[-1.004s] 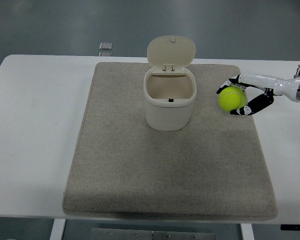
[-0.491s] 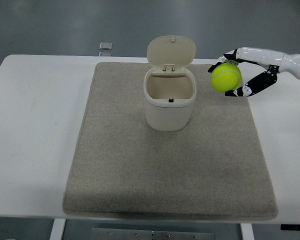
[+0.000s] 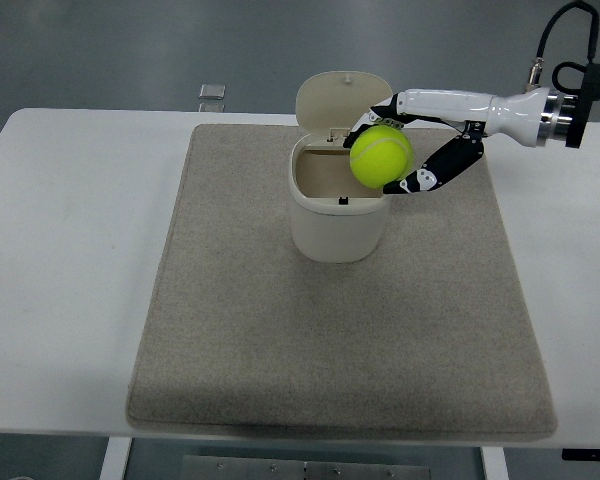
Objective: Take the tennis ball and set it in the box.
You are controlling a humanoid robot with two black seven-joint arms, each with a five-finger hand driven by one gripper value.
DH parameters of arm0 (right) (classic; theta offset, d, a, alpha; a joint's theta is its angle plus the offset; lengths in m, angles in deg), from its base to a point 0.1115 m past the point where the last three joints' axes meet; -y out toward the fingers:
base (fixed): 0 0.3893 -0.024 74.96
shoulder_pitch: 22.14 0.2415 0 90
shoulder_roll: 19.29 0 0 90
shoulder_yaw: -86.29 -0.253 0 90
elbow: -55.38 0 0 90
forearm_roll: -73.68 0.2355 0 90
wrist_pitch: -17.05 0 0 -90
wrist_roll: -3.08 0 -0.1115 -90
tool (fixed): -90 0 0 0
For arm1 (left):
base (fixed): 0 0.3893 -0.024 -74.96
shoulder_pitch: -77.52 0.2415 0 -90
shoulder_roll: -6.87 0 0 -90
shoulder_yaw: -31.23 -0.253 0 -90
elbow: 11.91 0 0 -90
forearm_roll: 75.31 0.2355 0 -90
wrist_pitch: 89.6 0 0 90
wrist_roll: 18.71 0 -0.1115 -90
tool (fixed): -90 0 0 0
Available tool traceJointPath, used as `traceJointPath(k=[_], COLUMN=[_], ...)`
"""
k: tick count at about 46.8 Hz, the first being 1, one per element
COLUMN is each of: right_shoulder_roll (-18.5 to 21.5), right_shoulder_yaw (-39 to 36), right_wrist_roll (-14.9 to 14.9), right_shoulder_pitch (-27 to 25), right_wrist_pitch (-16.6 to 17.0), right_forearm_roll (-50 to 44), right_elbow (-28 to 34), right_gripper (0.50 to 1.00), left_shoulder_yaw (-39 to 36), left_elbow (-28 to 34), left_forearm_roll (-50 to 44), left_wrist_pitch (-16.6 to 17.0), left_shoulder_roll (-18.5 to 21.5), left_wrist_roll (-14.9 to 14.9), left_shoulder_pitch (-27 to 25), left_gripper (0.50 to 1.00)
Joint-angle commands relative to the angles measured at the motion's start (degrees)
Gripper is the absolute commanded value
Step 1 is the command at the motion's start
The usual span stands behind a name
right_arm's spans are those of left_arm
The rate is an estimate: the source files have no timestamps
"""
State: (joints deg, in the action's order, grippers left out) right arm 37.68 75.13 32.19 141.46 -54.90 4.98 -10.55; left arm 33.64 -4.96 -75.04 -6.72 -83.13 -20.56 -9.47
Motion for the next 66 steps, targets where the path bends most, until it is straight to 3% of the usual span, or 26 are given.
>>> traceJointPath(k=[1, 18, 20, 23, 27, 31, 36, 44, 48, 59, 66], right_shoulder_roll=[1.21, 5.52, 5.52, 5.52, 5.52, 5.52, 5.43, 5.43, 5.43, 5.43, 4.56], right_shoulder_yaw=[0.00, 0.00, 0.00, 0.08, 0.17, 0.79, 0.96, 1.05, 1.14, 1.84, 1.67], right_wrist_roll=[-1.25, -6.17, -6.17, -6.17, -6.17, -6.17, -6.17, -6.17, -6.17, -6.17, -6.08], right_shoulder_pitch=[0.05, -0.30, -0.39, -0.56, -0.65, -0.65, -0.74, -0.83, -0.91, -1.27, -1.18], right_wrist_pitch=[0.06, -2.05, -2.58, -2.67, -2.76, -2.84, -2.76, -2.75, -2.76, -2.49, -0.39], right_forearm_roll=[0.93, 2.78, 2.78, 2.78, 2.78, 2.78, 2.78, 2.78, 2.69, 2.69, 3.57], right_elbow=[0.09, 2.91, 2.91, 2.91, 2.91, 2.91, 2.91, 2.91, 2.91, 2.91, 2.91], right_gripper=[0.500, 0.506, 0.584, 0.621, 0.721, 0.756, 0.856, 0.864, 0.907, 0.907, 0.907], left_shoulder_yaw=[-0.03, 0.05, 0.05, -0.04, -0.03, 0.05, 0.05, 0.05, 0.05, 0.05, -0.03], left_elbow=[0.00, 0.00, 0.00, 0.00, 0.00, 0.00, 0.00, 0.00, 0.00, 0.00, 0.00], left_forearm_roll=[0.00, 0.00, 0.00, 0.00, 0.00, 0.00, 0.00, 0.00, 0.00, 0.00, 0.00], left_wrist_pitch=[0.00, 0.00, 0.00, 0.00, 0.00, 0.00, 0.00, 0.00, 0.00, 0.00, 0.00], left_shoulder_roll=[0.00, 0.00, 0.00, 0.00, 0.00, 0.00, 0.00, 0.00, 0.00, 0.00, 0.00], left_wrist_roll=[0.01, 0.01, 0.01, 0.01, 0.01, 0.01, 0.01, 0.01, 0.01, 0.01, 0.01], left_shoulder_pitch=[0.07, 0.07, 0.07, -0.01, -0.02, 0.07, 0.07, 0.07, -0.01, -0.01, -0.02], left_gripper=[0.996, 0.996, 0.996, 0.996, 0.996, 0.996, 0.996, 0.996, 0.996, 0.996, 0.996])
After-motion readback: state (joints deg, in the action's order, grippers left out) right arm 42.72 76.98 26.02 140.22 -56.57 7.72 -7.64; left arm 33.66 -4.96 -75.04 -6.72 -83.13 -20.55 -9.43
